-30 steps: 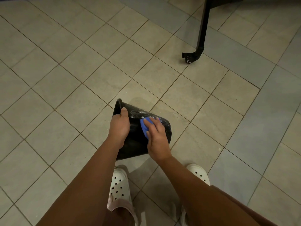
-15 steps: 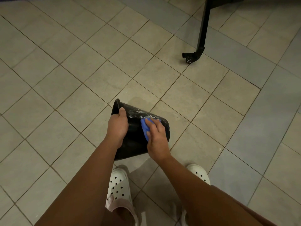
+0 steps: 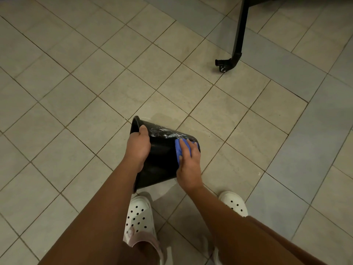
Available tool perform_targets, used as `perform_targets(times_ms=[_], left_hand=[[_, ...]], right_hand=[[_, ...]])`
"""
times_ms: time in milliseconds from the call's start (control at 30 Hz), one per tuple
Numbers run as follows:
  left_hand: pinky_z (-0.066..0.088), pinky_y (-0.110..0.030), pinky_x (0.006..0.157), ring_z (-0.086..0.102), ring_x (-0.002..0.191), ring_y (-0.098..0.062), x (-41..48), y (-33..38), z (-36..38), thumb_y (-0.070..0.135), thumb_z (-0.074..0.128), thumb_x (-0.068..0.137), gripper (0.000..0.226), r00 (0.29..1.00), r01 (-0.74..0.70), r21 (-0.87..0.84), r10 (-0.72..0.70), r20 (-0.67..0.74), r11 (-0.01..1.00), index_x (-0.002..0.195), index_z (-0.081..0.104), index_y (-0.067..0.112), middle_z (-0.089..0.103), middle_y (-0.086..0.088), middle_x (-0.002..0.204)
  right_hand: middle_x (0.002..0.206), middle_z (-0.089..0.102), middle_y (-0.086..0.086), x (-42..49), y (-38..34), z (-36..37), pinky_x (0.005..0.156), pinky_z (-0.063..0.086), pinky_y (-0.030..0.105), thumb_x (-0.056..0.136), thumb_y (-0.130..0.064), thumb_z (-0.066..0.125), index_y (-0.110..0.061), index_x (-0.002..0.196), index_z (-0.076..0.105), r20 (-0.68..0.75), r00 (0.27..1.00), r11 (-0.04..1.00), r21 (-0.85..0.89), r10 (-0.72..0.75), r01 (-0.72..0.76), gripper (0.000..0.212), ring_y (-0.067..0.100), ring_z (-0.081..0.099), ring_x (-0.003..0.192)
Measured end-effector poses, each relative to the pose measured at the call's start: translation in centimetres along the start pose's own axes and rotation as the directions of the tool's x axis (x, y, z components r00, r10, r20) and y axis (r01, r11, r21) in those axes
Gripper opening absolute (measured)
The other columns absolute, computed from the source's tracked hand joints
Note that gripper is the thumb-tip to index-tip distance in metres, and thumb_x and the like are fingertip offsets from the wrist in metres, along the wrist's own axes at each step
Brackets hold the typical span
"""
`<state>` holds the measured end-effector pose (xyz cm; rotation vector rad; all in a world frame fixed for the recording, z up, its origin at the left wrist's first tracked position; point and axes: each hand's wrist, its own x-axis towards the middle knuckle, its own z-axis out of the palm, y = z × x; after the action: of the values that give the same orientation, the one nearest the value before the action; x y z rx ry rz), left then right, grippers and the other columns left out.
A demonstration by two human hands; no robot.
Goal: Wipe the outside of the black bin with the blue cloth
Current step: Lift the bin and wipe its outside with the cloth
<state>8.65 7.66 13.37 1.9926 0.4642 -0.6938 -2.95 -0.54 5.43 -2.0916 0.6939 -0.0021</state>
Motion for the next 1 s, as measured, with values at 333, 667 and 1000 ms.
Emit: perform_targets(times_ms=[333, 667, 1000], left_hand=[[0.049, -0.045, 0.086, 0.061, 0.091, -0.031, -0.7, 0.1, 0.3, 0.042, 0.029, 0.102, 0.042, 0.998, -0.054, 0.059, 0.055, -0.021, 0.997, 0.076, 0.052, 0.018, 0.064, -0.019, 0.096], [0.047, -0.035, 0.076, 0.059, 0.087, -0.022, -0.7, 0.1, -0.1, 0.039, 0.028, 0.103, 0.038, 0.999, -0.047, 0.04, 0.047, 0.015, 0.998, 0.088, 0.056, 0.018, 0.061, -0.009, 0.092], [0.045, -0.043, 0.086, 0.055, 0.106, -0.032, -0.6, 1.0, -0.8, 0.035, 0.041, 0.094, 0.047, 0.96, 0.277, -0.173, -0.266, 0.086, 0.945, 0.135, 0.047, 0.012, 0.058, -0.015, 0.116]], right_hand=[[0.145, 0.024, 0.011, 2.7, 1.7, -2.8, 0.107, 0.036, 0.041, 0.092, -0.004, 0.045, -0.021, 0.145, 0.023, 0.076, 0.912, 0.913, 0.043, 0.402, -0.406, 0.06, 0.031, 0.034, 0.129], [0.147, 0.025, 0.009, 2.4, 1.1, -1.9, 0.111, 0.024, 0.035, 0.091, 0.0, 0.042, -0.017, 0.144, 0.028, 0.024, 0.986, 0.986, 0.005, 0.167, -0.168, 0.057, 0.026, 0.023, 0.133], [0.137, 0.032, 0.007, 1.9, 3.0, -2.2, 0.102, 0.034, 0.038, 0.098, -0.019, 0.041, -0.023, 0.141, 0.028, -0.005, 0.97, 0.969, 0.047, 0.242, -0.242, 0.046, 0.026, 0.034, 0.122]])
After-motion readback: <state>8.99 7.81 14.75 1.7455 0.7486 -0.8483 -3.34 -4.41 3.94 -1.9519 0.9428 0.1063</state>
